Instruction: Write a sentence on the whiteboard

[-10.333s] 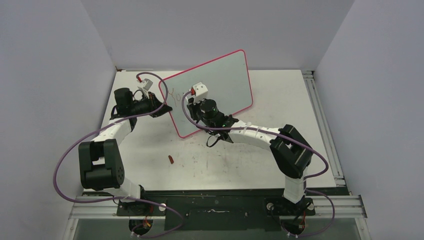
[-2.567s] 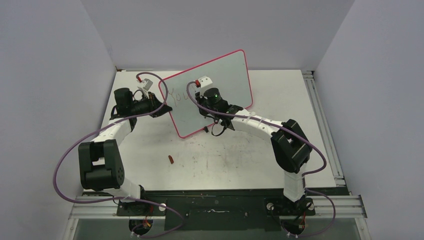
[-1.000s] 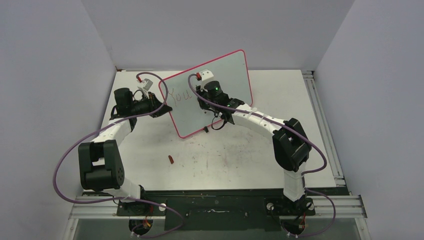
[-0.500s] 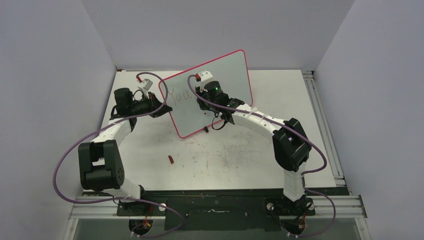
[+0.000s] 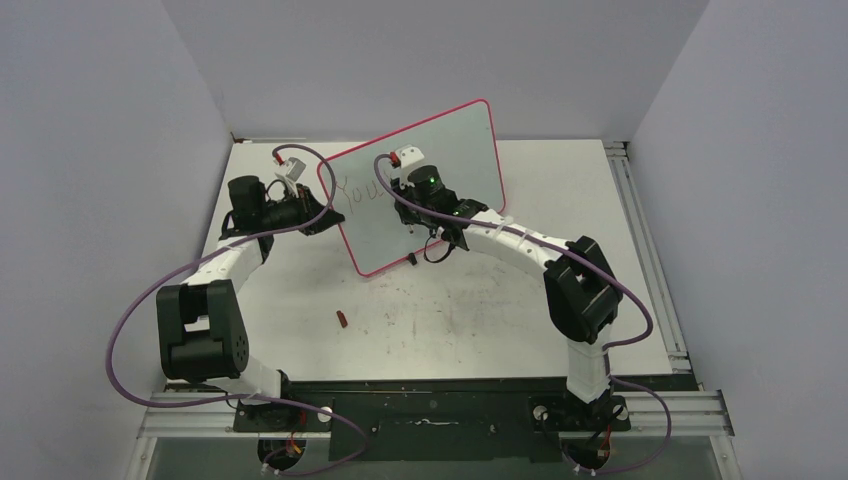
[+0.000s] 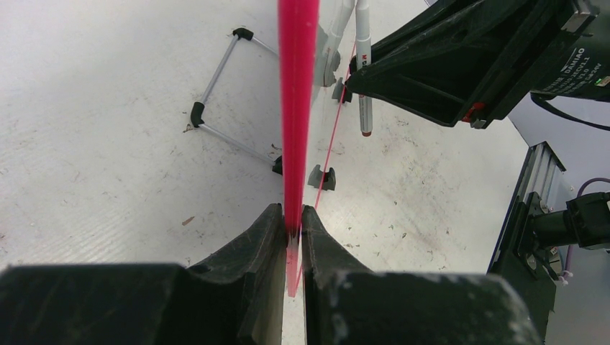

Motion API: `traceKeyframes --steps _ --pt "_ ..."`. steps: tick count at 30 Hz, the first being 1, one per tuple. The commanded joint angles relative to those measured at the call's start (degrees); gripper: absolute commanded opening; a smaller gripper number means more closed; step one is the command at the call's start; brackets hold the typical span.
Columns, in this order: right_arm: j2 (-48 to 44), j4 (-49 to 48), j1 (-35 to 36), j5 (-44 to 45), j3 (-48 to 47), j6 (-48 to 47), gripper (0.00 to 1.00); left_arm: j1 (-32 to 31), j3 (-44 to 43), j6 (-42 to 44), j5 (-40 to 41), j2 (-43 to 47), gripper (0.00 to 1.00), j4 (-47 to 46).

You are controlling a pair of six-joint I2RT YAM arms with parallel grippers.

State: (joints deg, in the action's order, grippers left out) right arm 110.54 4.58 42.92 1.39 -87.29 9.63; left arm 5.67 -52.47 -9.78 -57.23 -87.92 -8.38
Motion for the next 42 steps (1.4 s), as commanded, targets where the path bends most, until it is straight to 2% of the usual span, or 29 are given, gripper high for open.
traceKeyframes --steps 1,16,42 --pt "-0.01 -0.84 0.61 0.06 0.79 -0.29 0.05 0.11 -2.20 0.64 0.19 2.05 0.00 0.28" --pt "-7.62 -3.95 -0.16 2.51 6.42 -0.30 0.05 0.13 -2.13 0.73 0.30 2.29 0.00 0.25" --pt "-1.65 -1.03 -1.43 -0.60 0.10 -2.09 0.05 0.08 -2.20 0.73 0.28 2.32 0.00 0.30"
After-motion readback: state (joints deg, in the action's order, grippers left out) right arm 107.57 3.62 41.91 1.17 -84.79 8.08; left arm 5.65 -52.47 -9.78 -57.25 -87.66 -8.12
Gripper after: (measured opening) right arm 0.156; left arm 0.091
